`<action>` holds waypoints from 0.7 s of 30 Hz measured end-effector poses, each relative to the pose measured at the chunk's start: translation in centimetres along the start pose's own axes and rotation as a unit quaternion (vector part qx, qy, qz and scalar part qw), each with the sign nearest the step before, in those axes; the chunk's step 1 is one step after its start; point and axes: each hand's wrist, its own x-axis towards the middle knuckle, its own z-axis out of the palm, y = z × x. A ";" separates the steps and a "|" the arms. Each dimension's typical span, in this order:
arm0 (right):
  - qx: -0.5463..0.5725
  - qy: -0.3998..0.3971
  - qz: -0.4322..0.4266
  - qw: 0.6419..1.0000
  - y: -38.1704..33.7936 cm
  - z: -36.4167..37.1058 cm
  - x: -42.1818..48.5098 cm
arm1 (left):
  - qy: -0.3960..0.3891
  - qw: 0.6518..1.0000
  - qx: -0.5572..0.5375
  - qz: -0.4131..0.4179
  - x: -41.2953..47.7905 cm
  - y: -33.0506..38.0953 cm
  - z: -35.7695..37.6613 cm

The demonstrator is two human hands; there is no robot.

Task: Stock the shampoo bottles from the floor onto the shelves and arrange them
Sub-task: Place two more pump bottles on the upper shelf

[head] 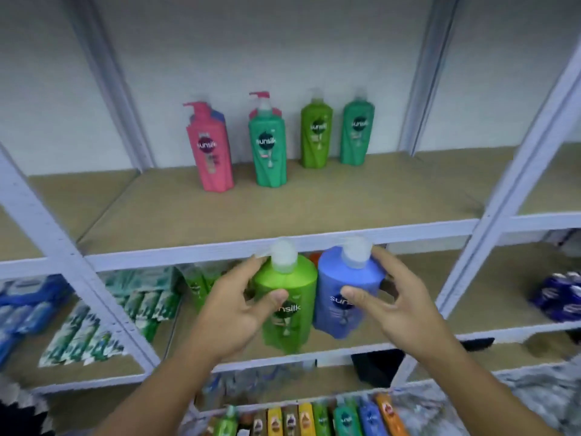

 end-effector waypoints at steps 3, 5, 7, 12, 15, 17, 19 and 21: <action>0.013 0.005 -0.022 1.000 -3.1 -1.3 3.4 | 0.030 0.999 -0.027 0.022 3.4 2.8 -0.9; 0.017 0.011 -0.044 0.999 -4.6 -1.8 5.8 | 0.038 0.998 -0.040 0.028 5.9 3.8 -1.3; 0.012 0.020 -0.068 0.997 -5.5 -2.2 8.3 | 0.055 0.996 -0.055 0.034 8.4 4.8 -1.3; 0.016 0.032 -0.069 0.997 -5.3 -2.9 14.0 | 0.096 0.994 -0.049 0.031 13.9 5.6 -0.4; 0.011 0.027 -0.052 0.998 -4.1 -2.9 16.6 | 0.124 0.992 -0.036 0.004 16.7 4.3 0.4; 0.019 0.022 -0.038 0.999 -3.3 -3.0 18.2 | 0.134 0.990 -0.032 -0.009 18.3 3.9 0.8; 0.027 0.021 -0.031 0.999 -2.4 -3.2 19.8 | 0.140 0.990 -0.026 -0.010 19.8 3.9 1.4; 0.045 0.025 -0.021 0.998 -1.6 -3.4 20.9 | 0.142 0.990 -0.002 -0.006 20.9 3.7 2.0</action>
